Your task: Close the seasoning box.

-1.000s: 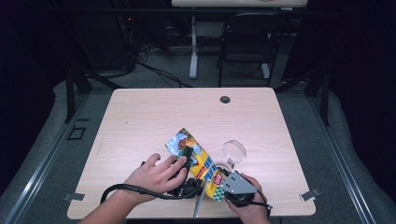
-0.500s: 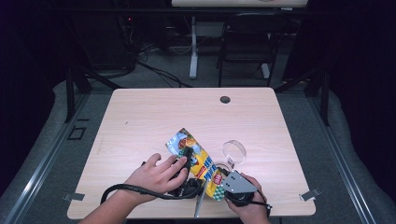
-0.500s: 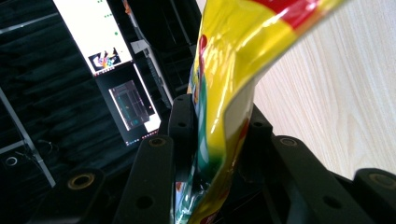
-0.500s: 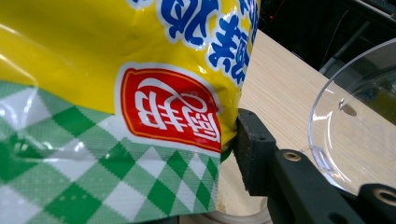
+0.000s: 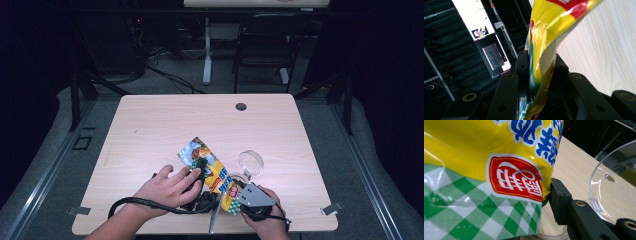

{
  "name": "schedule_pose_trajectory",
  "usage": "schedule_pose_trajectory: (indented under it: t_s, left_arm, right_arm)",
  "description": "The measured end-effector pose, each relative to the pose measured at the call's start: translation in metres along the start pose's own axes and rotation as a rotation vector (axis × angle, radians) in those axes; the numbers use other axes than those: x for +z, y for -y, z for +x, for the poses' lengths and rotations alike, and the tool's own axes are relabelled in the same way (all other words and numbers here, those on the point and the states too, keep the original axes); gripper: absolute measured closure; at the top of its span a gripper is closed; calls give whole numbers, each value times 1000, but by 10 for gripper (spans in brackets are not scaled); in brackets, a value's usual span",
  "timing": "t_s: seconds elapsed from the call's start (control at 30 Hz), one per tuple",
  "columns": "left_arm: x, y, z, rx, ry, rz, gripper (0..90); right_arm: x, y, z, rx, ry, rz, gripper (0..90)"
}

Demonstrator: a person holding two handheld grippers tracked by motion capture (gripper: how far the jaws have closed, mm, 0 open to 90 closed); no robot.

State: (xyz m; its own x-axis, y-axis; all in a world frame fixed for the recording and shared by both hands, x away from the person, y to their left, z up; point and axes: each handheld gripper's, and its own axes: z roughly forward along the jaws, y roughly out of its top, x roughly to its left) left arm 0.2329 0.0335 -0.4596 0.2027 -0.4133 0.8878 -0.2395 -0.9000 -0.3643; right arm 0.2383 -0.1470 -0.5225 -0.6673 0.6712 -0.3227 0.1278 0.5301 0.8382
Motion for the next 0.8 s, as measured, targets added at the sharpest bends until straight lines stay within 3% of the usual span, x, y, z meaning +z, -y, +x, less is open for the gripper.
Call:
schedule_pose_trajectory:
  t_s: [0.33, 0.37, 0.57, 0.8]
  left_arm:
    - [-1, 1, 1, -1, 4, 3, 739]
    - [-1, 1, 0, -17, 23, 4, 739]
    - [-1, 0, 1, 1, 2, 2, 743]
    - [-2, -1, 1, -6, 16, 3, 753]
  right_arm:
    - [2, -1, 0, 4, -5, -9, 711]
    - [2, -1, 0, 4, -6, -6, 711]
    - [1, -1, 0, 5, -7, -6, 711]
    - [1, 0, -1, 4, -3, -1, 711]
